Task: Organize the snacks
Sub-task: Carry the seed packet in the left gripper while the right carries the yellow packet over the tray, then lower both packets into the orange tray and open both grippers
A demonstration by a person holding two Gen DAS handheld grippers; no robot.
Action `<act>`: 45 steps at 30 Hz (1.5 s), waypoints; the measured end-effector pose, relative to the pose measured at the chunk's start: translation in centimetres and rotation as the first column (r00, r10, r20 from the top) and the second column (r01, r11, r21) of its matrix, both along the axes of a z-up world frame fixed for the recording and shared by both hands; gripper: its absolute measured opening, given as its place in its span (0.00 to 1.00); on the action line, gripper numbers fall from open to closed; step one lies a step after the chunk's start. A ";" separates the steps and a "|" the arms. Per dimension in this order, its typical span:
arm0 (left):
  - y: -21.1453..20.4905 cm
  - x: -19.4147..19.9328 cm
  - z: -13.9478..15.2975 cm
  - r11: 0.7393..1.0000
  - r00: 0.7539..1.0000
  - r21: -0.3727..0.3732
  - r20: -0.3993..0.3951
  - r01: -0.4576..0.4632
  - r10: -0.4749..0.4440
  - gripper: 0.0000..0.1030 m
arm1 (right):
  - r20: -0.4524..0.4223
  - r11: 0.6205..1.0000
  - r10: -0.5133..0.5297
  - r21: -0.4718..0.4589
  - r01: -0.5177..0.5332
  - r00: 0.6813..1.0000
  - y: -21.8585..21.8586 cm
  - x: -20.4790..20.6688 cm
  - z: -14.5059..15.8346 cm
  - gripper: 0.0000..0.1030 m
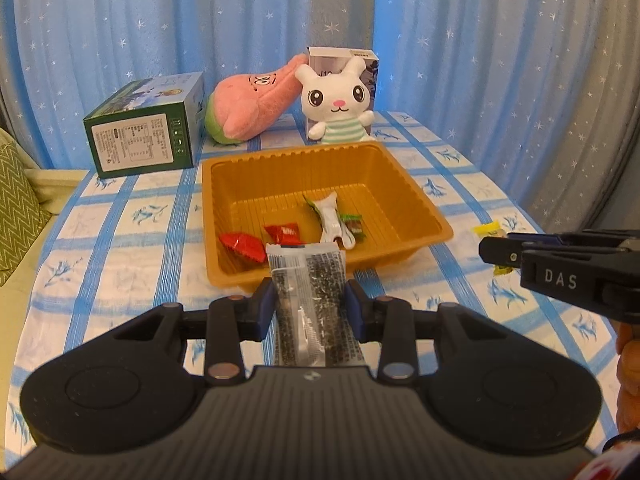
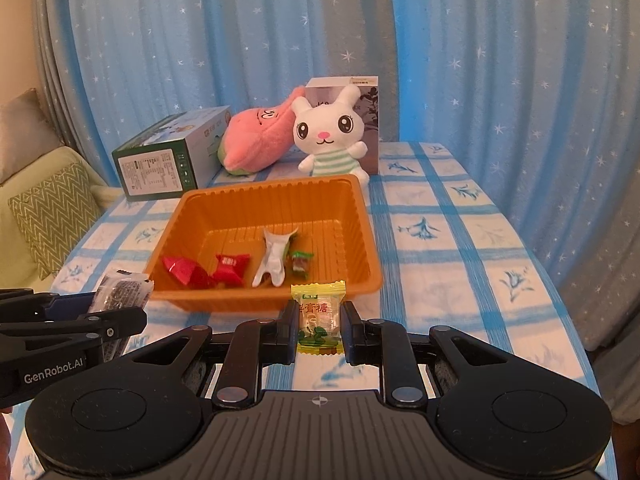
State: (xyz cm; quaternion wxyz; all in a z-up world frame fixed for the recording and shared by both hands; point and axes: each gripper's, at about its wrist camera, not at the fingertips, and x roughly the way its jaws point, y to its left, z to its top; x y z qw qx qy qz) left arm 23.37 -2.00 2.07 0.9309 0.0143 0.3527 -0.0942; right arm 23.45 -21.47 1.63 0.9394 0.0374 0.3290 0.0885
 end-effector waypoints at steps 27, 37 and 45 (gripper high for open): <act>2.3 10.9 0.4 1.000 0.999 0.005 -0.009 -0.031 0.031 0.33 | -0.046 0.998 0.058 0.014 -0.057 0.997 2.2 11.6 1.0 0.21; 2.1 12.9 -0.3 1.000 0.999 0.007 -0.027 -0.025 0.025 0.33 | -0.069 0.998 0.056 0.022 -0.055 0.996 2.1 13.2 0.3 0.21; 2.1 14.1 -1.1 1.000 0.999 0.010 -0.042 -0.026 0.026 0.33 | -0.077 0.999 0.048 0.025 -0.046 0.996 2.0 13.8 0.1 0.21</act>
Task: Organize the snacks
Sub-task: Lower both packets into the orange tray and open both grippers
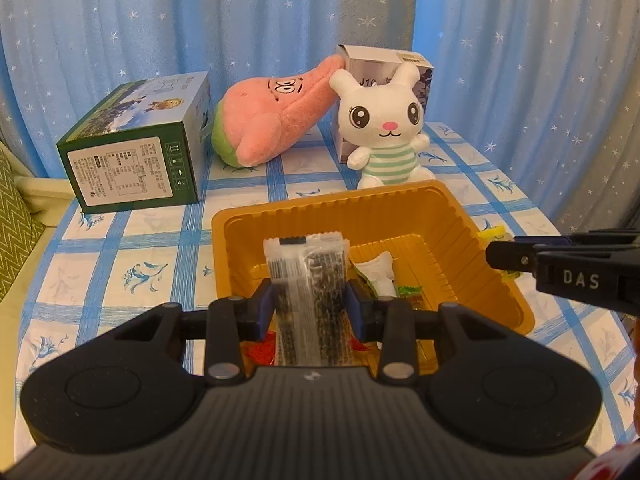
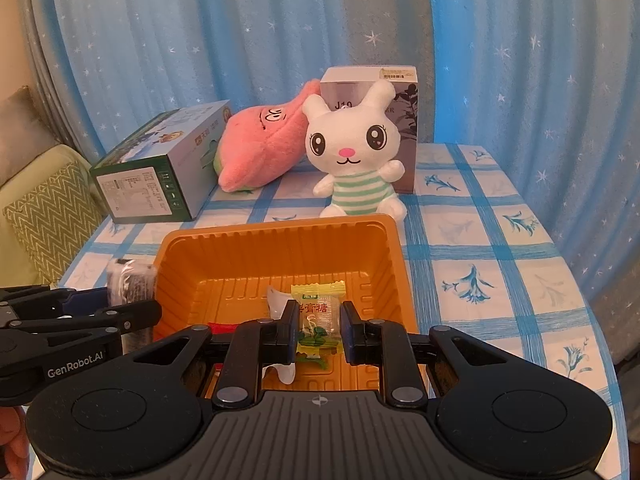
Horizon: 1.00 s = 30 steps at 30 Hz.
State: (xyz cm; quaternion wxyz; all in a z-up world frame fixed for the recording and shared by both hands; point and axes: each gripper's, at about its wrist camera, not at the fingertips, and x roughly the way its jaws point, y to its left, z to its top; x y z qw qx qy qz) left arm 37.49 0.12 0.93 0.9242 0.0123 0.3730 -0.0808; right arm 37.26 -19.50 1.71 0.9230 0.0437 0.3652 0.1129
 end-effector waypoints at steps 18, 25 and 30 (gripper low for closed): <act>1.1 -1.2 -0.3 1.000 1.000 -0.014 -0.004 -0.013 0.013 0.34 | -0.002 1.000 0.000 0.002 0.000 1.000 0.2 -0.3 0.1 0.21; 1.2 -1.6 -0.3 1.000 1.000 -0.015 -0.008 -0.012 0.012 0.34 | -0.001 1.000 -0.001 0.008 0.001 1.000 0.3 -0.2 0.4 0.21; 1.5 -1.8 -0.3 1.000 1.000 -0.018 -0.006 -0.018 0.018 0.35 | -0.008 1.000 -0.005 0.025 0.006 1.000 0.3 0.1 0.5 0.21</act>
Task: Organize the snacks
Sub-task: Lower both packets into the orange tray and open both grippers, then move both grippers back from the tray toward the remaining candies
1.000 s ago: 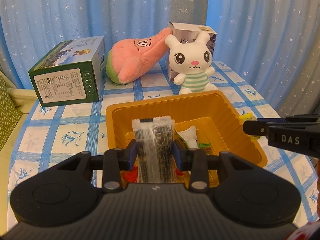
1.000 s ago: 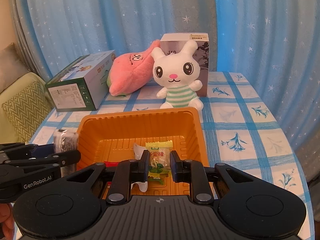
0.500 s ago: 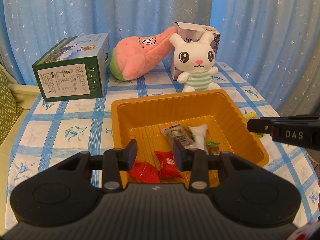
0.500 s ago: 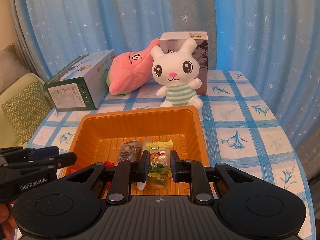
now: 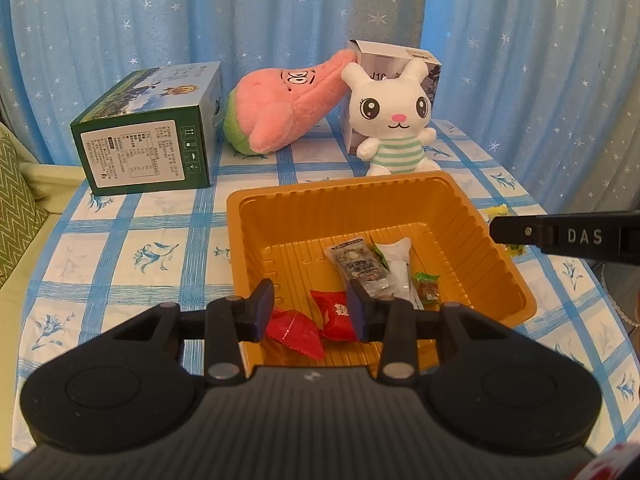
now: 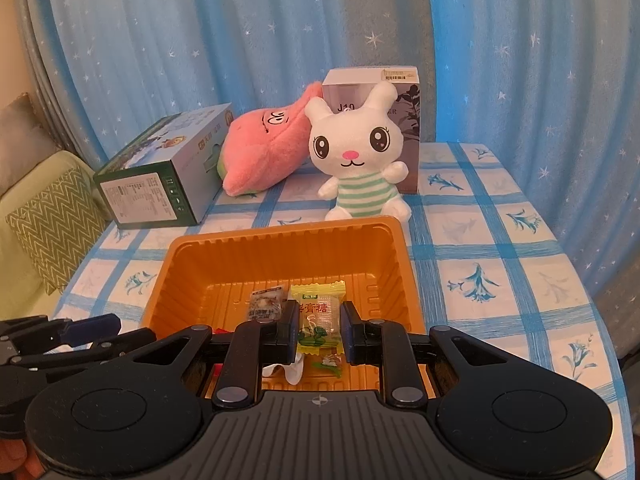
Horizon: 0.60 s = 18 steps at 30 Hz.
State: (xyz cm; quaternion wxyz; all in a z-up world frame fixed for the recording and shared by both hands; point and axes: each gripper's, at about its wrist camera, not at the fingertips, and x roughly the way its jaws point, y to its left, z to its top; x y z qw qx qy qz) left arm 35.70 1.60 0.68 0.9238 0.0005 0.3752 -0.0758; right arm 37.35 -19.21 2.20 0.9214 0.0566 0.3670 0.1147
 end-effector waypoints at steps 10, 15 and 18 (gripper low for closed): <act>0.8 -0.7 0.3 1.000 1.000 -0.001 0.000 -0.013 0.013 0.41 | 0.021 0.995 -0.021 0.093 0.019 1.000 -0.6 0.6 0.0 0.67; 1.2 -1.9 0.4 1.000 1.000 -0.009 -0.003 -0.026 0.026 0.46 | 0.013 0.995 -0.029 0.101 0.027 0.999 -1.1 -0.5 0.2 0.67; 1.3 -3.0 0.5 1.000 1.000 -0.012 -0.008 -0.027 0.027 0.50 | -0.003 0.994 -0.042 0.102 0.042 0.999 -1.5 -1.5 0.1 0.67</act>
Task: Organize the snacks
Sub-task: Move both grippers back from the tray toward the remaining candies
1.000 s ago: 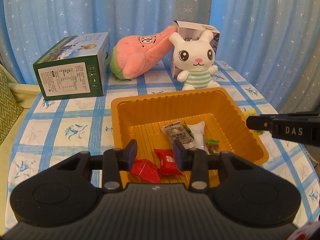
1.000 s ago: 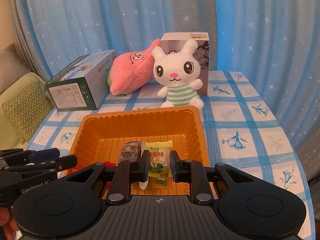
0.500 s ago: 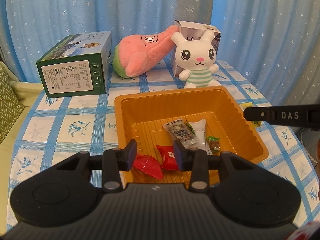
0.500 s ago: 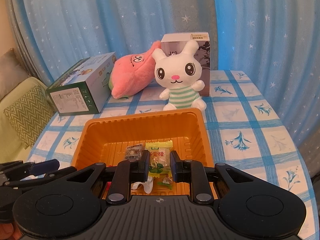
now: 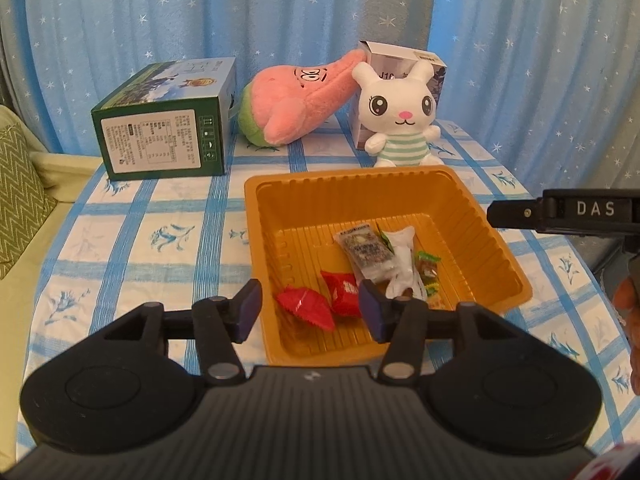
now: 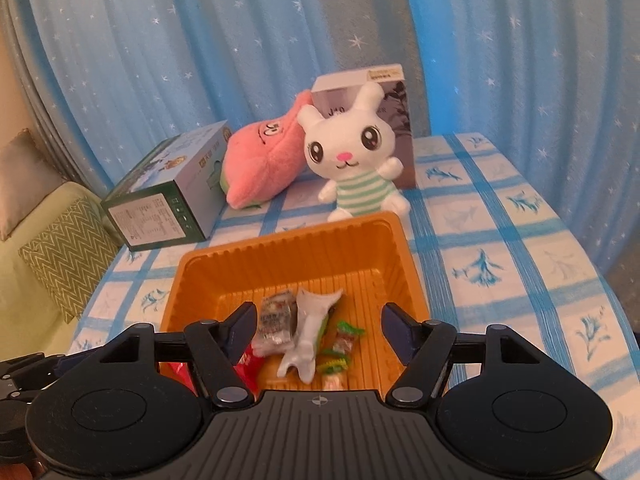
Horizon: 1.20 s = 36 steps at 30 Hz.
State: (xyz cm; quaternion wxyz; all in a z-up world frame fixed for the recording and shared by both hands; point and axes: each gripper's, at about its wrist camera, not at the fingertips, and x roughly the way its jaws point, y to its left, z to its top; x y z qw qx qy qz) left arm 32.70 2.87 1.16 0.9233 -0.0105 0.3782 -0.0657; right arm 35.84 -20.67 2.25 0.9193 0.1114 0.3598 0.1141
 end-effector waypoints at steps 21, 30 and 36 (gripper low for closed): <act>-0.3 -12.3 1.5 0.999 0.999 -0.018 -0.009 -0.043 0.043 0.76 | 0.007 0.999 -0.049 0.001 0.049 0.999 -1.3 -13.6 1.5 0.67; 0.0 -17.9 1.6 0.998 0.998 -0.004 0.001 -0.063 0.063 0.82 | 0.015 0.997 -0.079 -0.020 0.079 0.997 -1.4 -20.3 0.8 0.67; 0.3 -20.5 1.6 0.998 0.998 -0.005 -0.008 -0.065 0.065 0.82 | 0.004 0.996 -0.076 -0.048 0.076 0.997 -0.7 -23.7 -0.3 0.67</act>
